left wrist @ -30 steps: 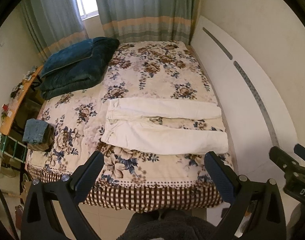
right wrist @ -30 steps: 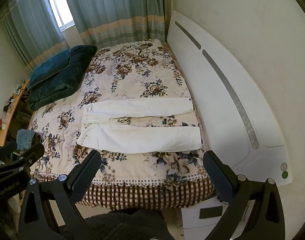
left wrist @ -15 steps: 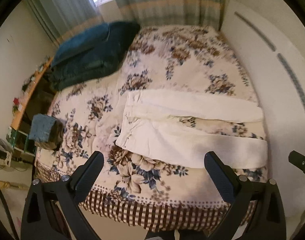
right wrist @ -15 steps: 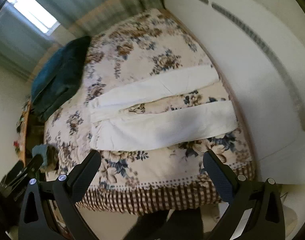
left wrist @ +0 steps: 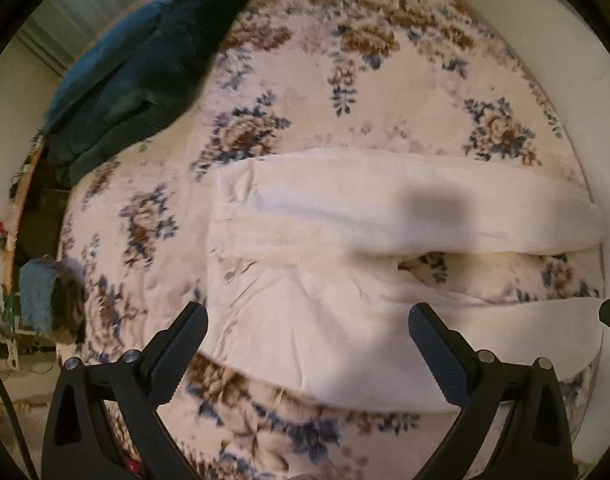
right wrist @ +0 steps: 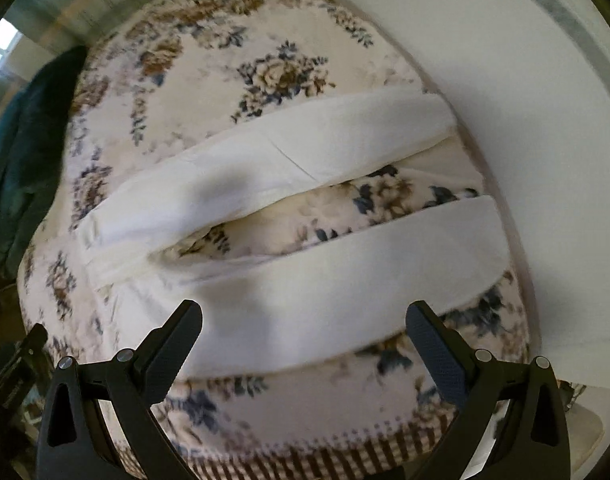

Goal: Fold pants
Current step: 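Lower both tools toward the white pants on the quilt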

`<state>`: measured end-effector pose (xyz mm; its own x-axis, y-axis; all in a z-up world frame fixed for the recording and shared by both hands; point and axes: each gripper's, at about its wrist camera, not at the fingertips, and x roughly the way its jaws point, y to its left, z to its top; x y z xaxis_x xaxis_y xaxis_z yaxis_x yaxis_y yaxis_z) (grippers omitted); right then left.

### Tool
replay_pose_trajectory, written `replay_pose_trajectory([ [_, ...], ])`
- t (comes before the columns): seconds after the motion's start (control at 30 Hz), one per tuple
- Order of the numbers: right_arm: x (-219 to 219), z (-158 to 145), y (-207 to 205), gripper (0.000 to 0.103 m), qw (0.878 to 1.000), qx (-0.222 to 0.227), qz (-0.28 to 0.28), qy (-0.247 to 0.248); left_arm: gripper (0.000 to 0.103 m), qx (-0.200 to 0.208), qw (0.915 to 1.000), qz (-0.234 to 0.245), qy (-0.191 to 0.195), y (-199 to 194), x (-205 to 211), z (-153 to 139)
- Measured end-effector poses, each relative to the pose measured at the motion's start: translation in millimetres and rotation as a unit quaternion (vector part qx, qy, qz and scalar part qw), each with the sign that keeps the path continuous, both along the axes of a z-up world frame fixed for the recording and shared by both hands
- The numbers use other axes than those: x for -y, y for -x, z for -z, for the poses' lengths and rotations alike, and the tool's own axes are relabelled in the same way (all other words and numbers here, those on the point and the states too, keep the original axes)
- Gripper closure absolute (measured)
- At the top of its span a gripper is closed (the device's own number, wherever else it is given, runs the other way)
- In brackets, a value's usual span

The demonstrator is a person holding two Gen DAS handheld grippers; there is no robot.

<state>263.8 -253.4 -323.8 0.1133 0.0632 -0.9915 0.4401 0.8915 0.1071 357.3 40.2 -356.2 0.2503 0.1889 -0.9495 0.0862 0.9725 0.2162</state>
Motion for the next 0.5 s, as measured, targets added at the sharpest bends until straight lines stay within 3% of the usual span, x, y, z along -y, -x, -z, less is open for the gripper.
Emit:
replay_pose_trajectory([
  [0.13, -6, 62, -64, 0.0, 0.999, -0.029, -0.019, -0.037, 0.0, -0.031, 0.9992, 0.017, 0.02, -53, 6, 46],
  [0.27, -26, 122, -144, 0.0, 0.994, -0.053, -0.081, -0.054, 0.0, -0.057, 0.9965, 0.061, -0.009, -112, 15, 85],
  [0.37, -30, 160, -185, 0.0, 0.994, -0.074, -0.071, -0.046, 0.0, -0.064, 0.997, 0.043, -0.012, -152, 0, 111],
  [0.5, -40, 216, -245, 0.0, 0.988, -0.101, -0.061, -0.096, 0.002, -0.06, 0.9975, 0.03, -0.022, -196, -24, 140],
])
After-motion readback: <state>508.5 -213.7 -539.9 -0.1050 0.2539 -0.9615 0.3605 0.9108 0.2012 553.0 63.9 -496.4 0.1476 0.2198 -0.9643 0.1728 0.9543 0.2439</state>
